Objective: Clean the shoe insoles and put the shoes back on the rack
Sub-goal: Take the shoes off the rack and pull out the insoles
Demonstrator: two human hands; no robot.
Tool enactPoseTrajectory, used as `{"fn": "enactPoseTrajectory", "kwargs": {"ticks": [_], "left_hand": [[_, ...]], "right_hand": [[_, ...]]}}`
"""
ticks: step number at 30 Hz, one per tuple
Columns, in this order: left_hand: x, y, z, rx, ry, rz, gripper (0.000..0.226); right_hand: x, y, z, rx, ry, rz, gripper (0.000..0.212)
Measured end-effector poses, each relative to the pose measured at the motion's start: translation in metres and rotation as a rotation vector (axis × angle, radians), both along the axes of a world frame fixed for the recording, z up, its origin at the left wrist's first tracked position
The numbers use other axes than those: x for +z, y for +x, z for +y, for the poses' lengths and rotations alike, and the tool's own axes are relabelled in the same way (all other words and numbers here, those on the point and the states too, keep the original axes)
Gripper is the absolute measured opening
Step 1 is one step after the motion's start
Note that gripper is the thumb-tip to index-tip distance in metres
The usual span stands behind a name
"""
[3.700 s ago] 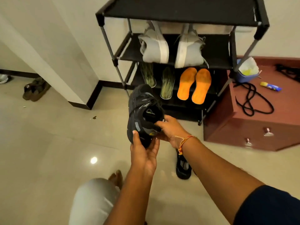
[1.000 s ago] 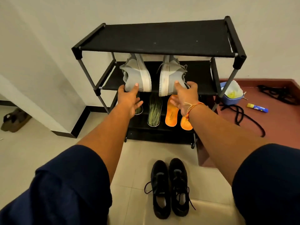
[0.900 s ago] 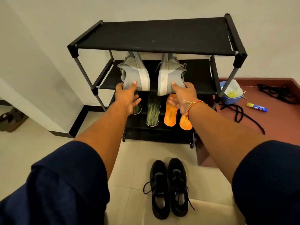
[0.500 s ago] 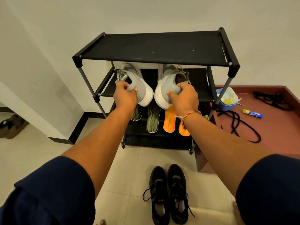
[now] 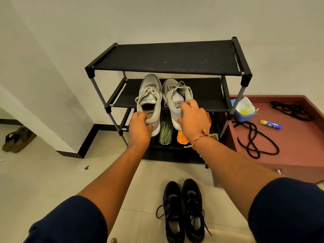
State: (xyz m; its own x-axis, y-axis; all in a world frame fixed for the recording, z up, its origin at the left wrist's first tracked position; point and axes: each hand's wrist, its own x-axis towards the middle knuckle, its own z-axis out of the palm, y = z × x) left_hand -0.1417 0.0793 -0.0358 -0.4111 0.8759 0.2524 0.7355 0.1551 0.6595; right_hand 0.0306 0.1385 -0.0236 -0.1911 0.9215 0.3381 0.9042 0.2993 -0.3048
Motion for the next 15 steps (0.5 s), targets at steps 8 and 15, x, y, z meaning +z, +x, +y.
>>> {"fn": "enactPoseTrajectory", "kwargs": {"ticks": [8, 15], "left_hand": [[-0.021, 0.000, -0.008, 0.070, -0.120, -0.145, 0.011], [-0.051, 0.016, -0.088, 0.172, 0.015, -0.163, 0.010]], "right_hand": [[-0.012, 0.000, -0.012, -0.028, -0.035, 0.019, 0.022], [-0.060, 0.014, -0.083, 0.033, 0.030, 0.171, 0.012]]}}
